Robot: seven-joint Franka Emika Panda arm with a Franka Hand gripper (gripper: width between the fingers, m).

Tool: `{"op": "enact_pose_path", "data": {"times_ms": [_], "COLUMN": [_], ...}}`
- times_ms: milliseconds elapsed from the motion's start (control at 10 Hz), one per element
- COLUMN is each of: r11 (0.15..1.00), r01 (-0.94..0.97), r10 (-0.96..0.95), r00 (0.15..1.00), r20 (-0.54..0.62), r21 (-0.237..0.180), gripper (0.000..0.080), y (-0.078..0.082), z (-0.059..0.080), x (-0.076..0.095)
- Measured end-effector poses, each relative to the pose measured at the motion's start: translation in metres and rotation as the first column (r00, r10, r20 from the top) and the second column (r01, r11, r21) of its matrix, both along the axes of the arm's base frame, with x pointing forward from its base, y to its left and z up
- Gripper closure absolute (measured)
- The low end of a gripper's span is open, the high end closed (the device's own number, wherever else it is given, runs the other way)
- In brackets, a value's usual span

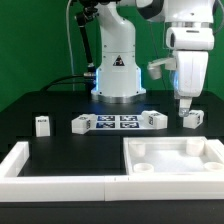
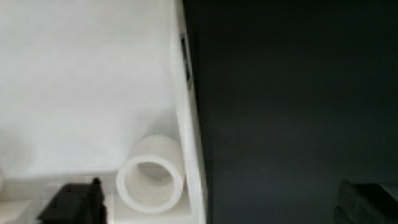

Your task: Assemble square table

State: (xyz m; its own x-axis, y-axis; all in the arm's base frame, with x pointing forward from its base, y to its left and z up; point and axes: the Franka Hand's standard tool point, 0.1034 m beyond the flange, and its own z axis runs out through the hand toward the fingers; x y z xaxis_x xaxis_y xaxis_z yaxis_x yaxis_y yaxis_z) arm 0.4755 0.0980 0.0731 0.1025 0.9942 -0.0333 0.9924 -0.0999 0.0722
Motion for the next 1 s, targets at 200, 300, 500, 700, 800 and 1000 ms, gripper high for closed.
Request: {"op": "enact_pose_path", "data": {"times_ms": [200,300,500,700,800,1000], "r11": [0.982,0.942,0.772,0.678,0.662,0.545], "r01": [0.186,0.335,0.634,0.732,0.744,0.833], "r10": [-0.186,-0.335,-0.634,-0.73,-0.744,-0.833], "r00": [0.983,0.942,0.773,0.681,0.667,0.551], "r20": [0.002,-0.001,-0.022,-0.047,-0.038,-0.053], "r21": [0.017,0.025,0.038,0.067,0.089,0.091], "gripper": [0.015,0.015,0.015,0.015,0.015,0.015], "y": [0.002,0.006,0.016,0.01,0.007,0.01], "z": [-0.001,-0.002,0.002,0.001,-0.001,-0.001], "x": [-0.002,-0.008,-0.015,-0.008,-0.008,-0.01]}}
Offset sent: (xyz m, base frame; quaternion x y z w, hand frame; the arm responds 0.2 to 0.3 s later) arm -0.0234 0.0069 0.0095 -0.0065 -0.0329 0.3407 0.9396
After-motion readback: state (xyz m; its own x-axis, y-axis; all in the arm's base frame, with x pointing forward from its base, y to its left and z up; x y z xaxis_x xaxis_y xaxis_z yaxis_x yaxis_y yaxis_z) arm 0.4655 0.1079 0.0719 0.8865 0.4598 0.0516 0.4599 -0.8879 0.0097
